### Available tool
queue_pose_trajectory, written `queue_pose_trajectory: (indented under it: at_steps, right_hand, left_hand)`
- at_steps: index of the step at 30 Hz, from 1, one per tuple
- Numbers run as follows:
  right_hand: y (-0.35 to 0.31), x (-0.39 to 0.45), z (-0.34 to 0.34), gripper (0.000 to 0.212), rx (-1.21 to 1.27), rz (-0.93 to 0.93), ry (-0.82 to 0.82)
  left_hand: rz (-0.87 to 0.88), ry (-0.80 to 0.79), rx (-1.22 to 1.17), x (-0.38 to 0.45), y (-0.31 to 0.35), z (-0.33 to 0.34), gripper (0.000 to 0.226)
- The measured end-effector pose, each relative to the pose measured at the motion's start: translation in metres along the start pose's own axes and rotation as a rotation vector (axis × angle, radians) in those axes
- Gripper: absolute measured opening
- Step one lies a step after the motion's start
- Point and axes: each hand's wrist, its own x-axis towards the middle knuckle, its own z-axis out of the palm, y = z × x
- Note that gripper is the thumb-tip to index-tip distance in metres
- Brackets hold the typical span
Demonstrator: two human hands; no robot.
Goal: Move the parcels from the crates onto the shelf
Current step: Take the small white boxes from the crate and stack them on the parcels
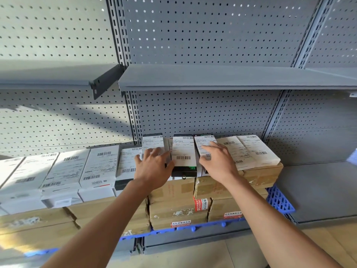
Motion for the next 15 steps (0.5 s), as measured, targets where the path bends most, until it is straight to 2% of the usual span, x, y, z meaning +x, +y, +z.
queue_pose_trajectory:
  at_steps: [3, 10, 15]
  right_hand:
    - [-0.006, 0.003, 0.000, 0.046, 0.018, -0.003, 0.024]
    - [-0.015, 0.008, 0.016, 0.046, 0.031, -0.071, -0.051]
    - [-0.012, 0.010, 0.017, 0.041, 0.051, -0.106, -0.090]
  left_hand:
    - [-0.007, -0.003, -0.021, 0.000, 0.000, 0.001, 0.052]
    - [0.011, 0.045, -0.084, 0.001, -0.006, 0.007, 0.050]
    - [0.027, 0.064, -0.090, 0.003, -0.008, 0.007, 0.033]
